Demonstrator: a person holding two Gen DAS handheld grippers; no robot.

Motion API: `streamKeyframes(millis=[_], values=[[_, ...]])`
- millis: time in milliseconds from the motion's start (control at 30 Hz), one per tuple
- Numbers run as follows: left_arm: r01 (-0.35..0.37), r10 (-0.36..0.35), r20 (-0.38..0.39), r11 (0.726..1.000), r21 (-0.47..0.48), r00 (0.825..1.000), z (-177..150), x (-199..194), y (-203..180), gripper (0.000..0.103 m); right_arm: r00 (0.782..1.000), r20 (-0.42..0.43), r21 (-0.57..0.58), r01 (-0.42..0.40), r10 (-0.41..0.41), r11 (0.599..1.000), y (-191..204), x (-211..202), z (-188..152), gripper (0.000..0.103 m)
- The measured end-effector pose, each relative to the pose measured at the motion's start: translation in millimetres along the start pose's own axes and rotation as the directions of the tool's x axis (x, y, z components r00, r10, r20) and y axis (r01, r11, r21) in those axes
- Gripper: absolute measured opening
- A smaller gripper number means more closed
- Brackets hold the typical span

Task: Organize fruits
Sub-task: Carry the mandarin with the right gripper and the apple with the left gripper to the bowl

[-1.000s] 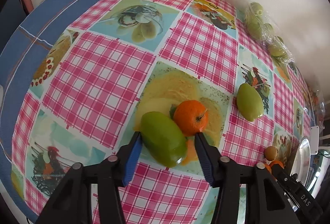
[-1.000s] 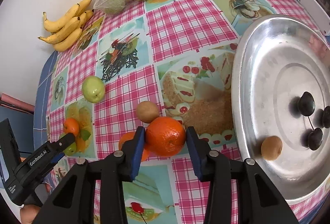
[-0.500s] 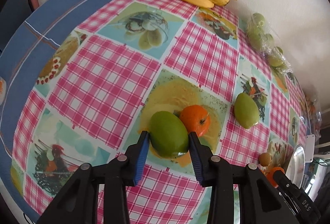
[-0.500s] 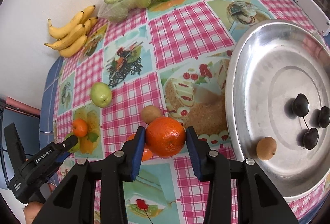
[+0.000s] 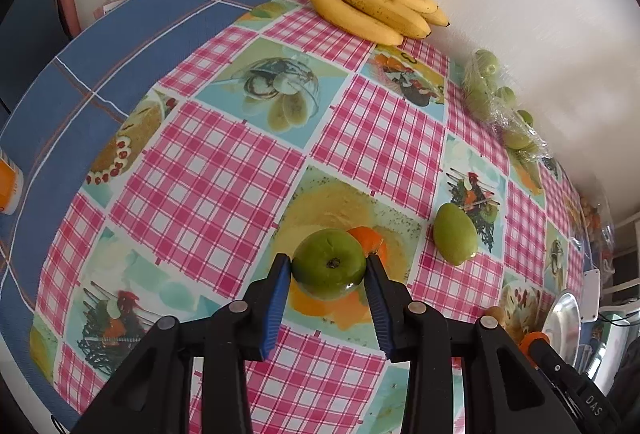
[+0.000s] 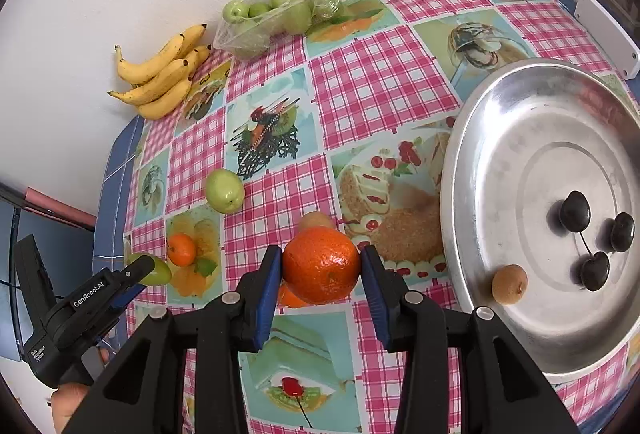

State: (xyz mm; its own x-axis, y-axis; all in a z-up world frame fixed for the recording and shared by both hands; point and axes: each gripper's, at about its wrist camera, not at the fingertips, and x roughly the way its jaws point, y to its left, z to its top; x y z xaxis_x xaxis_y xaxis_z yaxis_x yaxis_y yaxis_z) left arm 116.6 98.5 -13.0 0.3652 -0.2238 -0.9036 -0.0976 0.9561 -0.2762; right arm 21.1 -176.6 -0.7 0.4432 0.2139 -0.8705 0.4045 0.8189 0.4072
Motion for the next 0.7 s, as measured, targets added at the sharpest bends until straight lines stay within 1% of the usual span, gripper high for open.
streamKeyframes(millis=[400, 700], values=[[0.017, -0.017, 0.037, 1.0, 0.018, 0.999, -0.4, -14.1, -14.7, 0.04, 1.0, 0.006, 0.019, 0.007, -0.007, 1.0, -14.2, -8.2, 2.7, 0.042], [0.033, -0.037, 0.039, 0.993, 0.111, 0.999, -11.5, -17.7, -53.0, 0.04, 0.999, 0.031, 0.067, 0.039, -0.041, 0.997, -46.0, -21.7, 9.2, 0.042]])
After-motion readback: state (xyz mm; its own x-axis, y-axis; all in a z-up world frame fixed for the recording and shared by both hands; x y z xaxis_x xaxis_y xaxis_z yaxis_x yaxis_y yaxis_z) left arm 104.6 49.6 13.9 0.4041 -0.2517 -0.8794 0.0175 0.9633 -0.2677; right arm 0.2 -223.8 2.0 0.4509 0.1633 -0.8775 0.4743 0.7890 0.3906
